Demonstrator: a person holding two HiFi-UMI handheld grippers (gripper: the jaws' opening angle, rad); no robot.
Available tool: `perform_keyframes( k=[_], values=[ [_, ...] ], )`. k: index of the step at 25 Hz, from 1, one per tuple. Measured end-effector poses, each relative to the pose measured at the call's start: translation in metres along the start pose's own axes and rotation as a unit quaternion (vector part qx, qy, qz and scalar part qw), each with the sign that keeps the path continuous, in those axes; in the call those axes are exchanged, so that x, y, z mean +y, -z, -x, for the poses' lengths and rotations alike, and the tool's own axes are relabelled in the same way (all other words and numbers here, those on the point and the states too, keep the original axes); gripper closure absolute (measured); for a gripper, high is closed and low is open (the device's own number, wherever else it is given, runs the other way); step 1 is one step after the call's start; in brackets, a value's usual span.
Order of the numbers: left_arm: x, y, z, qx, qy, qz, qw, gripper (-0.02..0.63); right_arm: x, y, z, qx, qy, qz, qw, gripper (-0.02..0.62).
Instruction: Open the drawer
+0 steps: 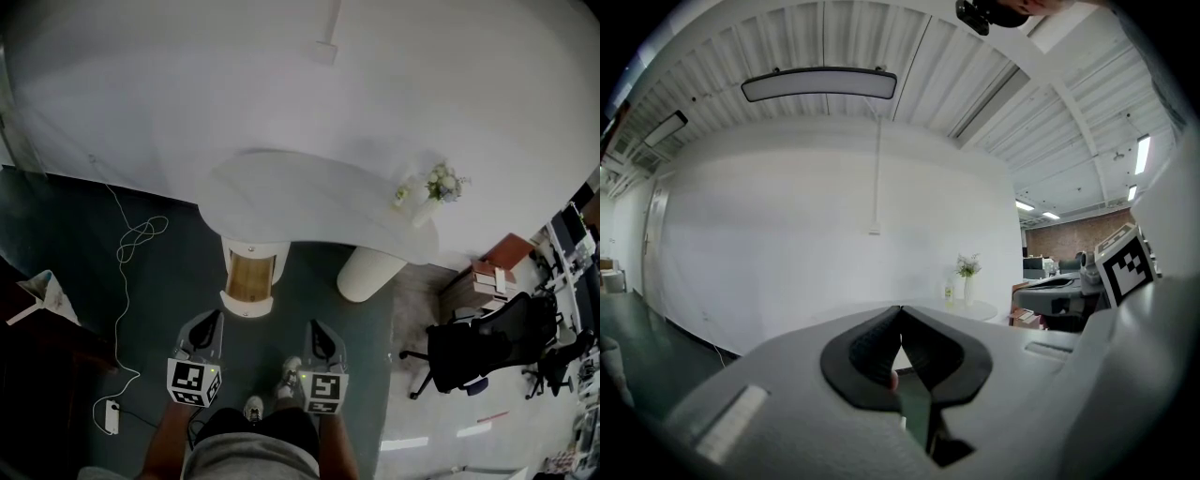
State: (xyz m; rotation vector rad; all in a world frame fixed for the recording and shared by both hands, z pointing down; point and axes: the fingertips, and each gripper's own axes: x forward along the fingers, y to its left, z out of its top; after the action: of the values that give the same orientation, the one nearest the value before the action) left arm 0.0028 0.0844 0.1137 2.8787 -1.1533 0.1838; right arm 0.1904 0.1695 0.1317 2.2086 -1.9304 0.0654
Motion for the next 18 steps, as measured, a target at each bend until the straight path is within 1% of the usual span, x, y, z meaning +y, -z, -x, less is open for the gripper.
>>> perform_keyframes(
  k=[9,18],
  values=[
    [0.004,0.006,0.001,0.002,-0.008,0.005,1.0000,0.596,0.001,-0.005,0.000,-0.009,-0.004,0.004,1.000,0.591],
    [0.001,0.012,0.002,0.009,-0.004,0.002,0.9999,0.595,0.004,-0.003,0.000,-0.011,-0.006,0.000,1.000,0.591]
  ],
)
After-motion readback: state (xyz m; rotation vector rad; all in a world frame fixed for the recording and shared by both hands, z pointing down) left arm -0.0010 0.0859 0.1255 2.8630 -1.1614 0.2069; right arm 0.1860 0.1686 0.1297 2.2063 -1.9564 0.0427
